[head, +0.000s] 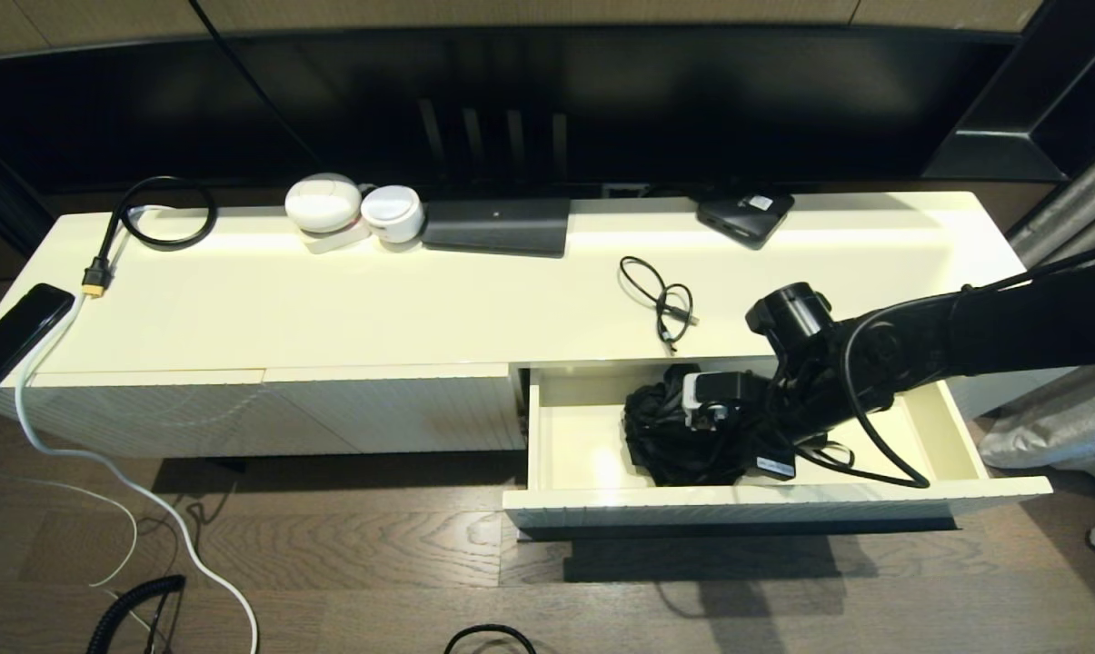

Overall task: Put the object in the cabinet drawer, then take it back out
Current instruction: Take the umbrella out of the drawer and put it on the table

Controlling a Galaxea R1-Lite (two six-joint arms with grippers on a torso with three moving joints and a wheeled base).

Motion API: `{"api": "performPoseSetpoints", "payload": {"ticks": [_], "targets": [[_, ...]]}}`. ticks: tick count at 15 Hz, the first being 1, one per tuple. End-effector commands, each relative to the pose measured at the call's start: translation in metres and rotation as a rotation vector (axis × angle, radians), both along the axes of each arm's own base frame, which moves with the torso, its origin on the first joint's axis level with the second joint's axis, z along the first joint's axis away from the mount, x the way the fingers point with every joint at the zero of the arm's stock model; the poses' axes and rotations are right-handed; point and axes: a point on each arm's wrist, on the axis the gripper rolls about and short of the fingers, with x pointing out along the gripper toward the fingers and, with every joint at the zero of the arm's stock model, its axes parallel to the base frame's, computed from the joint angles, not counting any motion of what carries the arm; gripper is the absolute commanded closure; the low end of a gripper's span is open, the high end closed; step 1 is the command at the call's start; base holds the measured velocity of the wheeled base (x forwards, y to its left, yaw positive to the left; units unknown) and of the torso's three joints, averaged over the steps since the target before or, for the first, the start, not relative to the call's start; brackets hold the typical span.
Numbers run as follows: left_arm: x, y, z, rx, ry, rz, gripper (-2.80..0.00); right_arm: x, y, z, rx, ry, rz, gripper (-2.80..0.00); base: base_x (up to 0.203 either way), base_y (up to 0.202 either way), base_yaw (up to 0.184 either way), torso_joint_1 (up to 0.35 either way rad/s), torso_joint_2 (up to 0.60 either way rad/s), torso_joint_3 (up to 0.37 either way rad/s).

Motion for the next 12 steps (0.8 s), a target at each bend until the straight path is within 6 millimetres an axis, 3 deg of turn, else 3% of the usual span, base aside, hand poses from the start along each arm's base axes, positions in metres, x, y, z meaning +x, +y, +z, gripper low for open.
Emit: {"api": "performPoseSetpoints", "payload": {"ticks": [1,12], "targets": [[0.0,0.0,0.0,-0.001,0.001,0.002,0.0,-0.013,-0.004,0.018,0.004,-0.03,0.008,0.0,0.0,0.0,0.0,0.0,0.0,0.0],[0.0,0.0,0.0,-0.001,0.0,0.001,0.0,-0.066,-0.027,0.087,0.003,-0.156,0.039,0.0,0.0,0.0,0.0,0.0,0.0,0.0]]}}
